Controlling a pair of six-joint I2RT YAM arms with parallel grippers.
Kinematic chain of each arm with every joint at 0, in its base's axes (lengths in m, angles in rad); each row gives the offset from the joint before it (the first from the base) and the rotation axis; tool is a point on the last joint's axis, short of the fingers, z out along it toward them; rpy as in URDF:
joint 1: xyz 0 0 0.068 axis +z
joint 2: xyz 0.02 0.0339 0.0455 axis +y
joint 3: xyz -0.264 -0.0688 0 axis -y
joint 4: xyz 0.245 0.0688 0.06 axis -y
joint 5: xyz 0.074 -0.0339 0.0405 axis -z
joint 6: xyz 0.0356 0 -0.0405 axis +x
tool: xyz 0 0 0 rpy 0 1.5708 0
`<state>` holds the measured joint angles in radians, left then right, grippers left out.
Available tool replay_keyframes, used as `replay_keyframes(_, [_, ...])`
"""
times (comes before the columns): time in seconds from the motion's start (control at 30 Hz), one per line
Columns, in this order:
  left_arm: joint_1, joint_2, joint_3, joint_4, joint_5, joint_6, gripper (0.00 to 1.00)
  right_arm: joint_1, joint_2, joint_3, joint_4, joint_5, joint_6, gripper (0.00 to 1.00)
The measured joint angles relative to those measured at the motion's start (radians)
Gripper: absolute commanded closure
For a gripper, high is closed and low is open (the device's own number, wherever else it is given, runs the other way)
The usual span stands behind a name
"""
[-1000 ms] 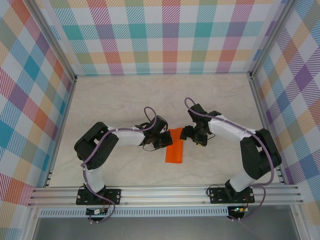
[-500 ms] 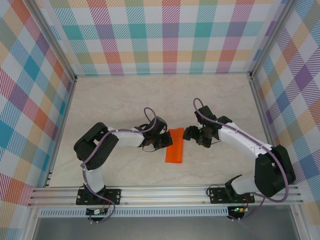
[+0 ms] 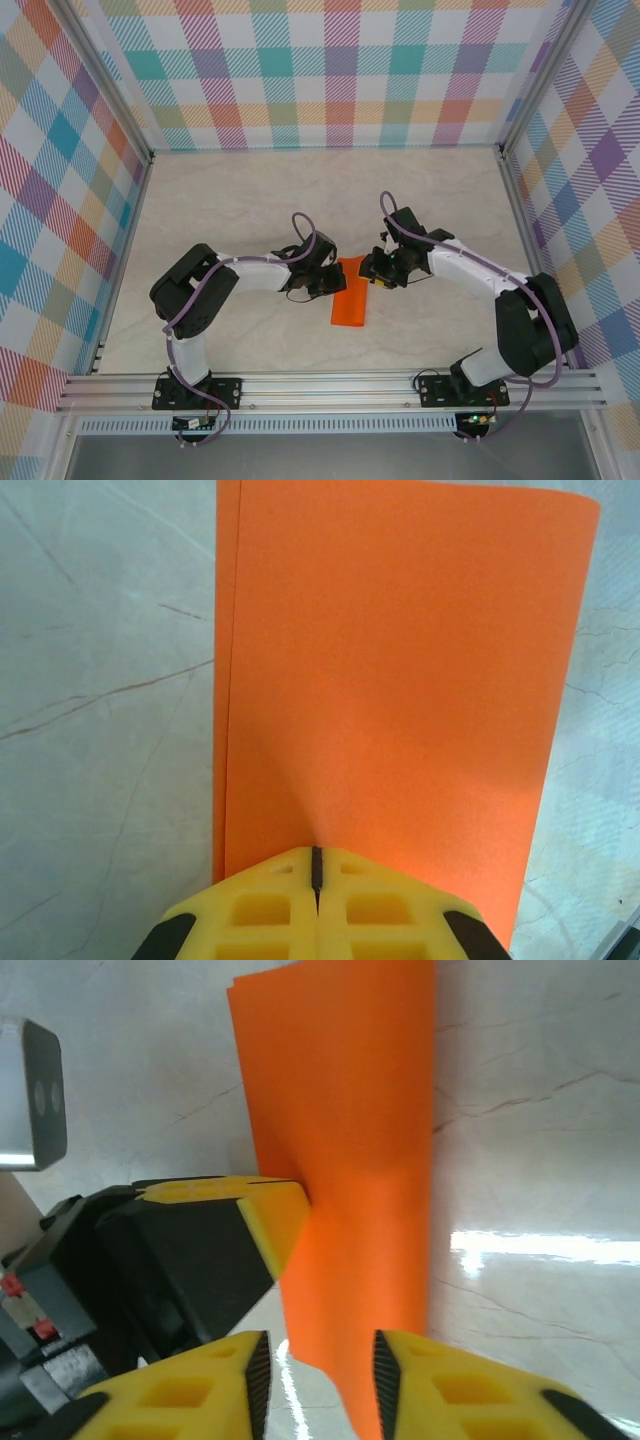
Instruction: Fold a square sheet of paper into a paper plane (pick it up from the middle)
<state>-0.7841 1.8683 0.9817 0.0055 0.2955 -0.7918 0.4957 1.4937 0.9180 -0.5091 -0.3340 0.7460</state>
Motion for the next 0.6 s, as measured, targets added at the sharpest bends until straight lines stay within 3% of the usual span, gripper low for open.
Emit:
replay_keyframes(0.2, [0.0, 0.009, 0.016, -0.01, 0.003, 0.004, 1.0, -0.003, 0.085, 0.0, 0.073, -0.097, -0.002, 0.75])
replay_keyframes(0.6, [0.0, 0.01, 0.018, -0.018, 0.003, 0.005, 1.0, -0.027, 0.137, -0.053, 0.151, -0.137, -0.022, 0.76])
